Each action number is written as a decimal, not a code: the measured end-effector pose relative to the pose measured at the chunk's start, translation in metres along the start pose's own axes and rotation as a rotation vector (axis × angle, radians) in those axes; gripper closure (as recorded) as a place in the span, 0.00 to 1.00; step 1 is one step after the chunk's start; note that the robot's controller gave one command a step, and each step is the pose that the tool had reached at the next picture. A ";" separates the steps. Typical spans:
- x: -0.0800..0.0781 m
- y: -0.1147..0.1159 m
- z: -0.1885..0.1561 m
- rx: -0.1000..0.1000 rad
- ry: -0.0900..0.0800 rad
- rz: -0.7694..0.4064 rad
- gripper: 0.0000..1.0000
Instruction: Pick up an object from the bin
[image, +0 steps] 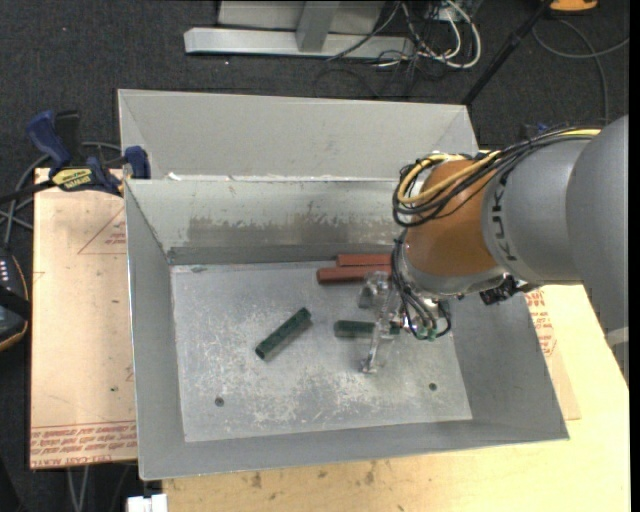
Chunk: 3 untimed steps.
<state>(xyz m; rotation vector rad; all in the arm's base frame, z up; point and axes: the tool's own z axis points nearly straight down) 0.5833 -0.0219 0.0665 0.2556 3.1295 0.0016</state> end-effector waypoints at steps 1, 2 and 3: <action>-0.001 0.000 0.000 0.000 0.000 -0.001 0.00; -0.001 0.001 -0.001 0.000 0.000 -0.001 0.00; -0.002 0.001 -0.003 0.000 -0.003 -0.002 1.00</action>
Offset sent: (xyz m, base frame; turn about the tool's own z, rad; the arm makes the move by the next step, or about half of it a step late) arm 0.0000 0.0000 0.0000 0.0000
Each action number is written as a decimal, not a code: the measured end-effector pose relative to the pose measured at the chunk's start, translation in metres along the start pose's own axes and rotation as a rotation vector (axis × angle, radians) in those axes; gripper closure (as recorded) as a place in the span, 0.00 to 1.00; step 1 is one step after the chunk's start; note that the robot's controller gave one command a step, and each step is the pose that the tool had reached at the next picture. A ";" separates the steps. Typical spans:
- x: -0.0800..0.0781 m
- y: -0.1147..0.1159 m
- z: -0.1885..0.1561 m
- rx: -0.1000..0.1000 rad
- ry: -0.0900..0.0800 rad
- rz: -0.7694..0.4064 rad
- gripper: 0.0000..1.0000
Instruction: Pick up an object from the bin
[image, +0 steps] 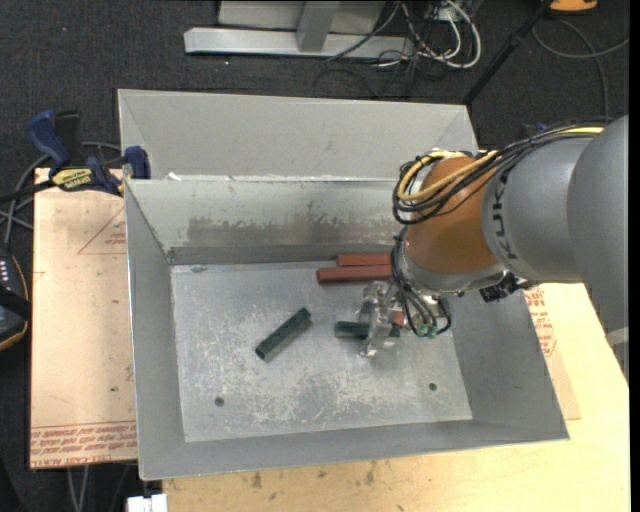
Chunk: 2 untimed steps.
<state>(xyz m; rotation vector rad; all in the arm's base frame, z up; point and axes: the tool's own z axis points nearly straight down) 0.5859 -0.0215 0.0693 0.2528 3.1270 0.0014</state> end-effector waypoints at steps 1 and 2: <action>-0.001 0.000 -0.022 0.000 0.000 -0.001 1.00; -0.002 0.001 -0.035 0.000 0.001 -0.001 1.00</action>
Offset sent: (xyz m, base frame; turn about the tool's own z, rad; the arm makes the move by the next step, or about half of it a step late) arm 0.0001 0.0000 0.0212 0.0000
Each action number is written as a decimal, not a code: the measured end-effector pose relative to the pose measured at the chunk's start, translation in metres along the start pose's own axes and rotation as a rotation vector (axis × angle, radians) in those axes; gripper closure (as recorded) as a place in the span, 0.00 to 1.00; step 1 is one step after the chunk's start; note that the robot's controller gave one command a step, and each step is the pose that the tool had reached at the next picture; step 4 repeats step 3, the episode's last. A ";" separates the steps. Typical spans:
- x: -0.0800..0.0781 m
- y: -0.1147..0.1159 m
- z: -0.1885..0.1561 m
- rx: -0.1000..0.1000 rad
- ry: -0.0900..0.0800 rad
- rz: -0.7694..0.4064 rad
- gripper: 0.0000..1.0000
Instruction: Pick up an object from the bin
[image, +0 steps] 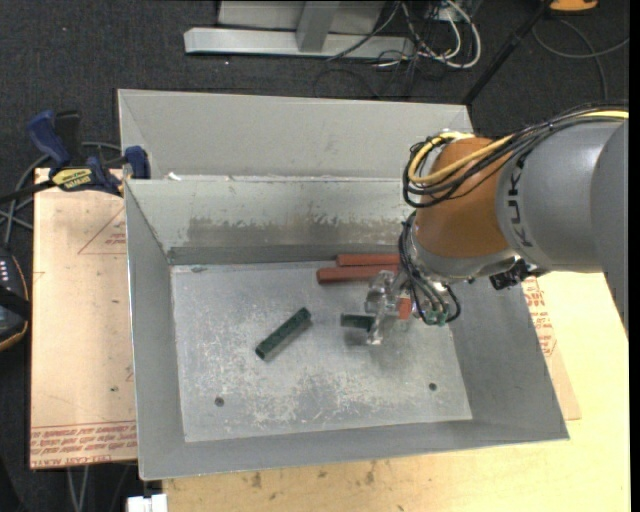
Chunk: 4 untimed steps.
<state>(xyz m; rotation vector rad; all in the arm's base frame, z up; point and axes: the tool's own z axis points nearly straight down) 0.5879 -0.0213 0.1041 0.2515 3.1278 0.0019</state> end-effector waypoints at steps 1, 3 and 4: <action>-0.002 0.000 -0.056 -0.001 -0.005 -0.001 1.00; -0.004 0.001 -0.080 0.000 0.000 -0.002 1.00; -0.004 0.001 -0.080 0.000 0.000 -0.002 1.00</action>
Offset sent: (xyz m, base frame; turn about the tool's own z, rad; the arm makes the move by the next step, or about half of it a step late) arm 0.0000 -0.0001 0.0528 0.0000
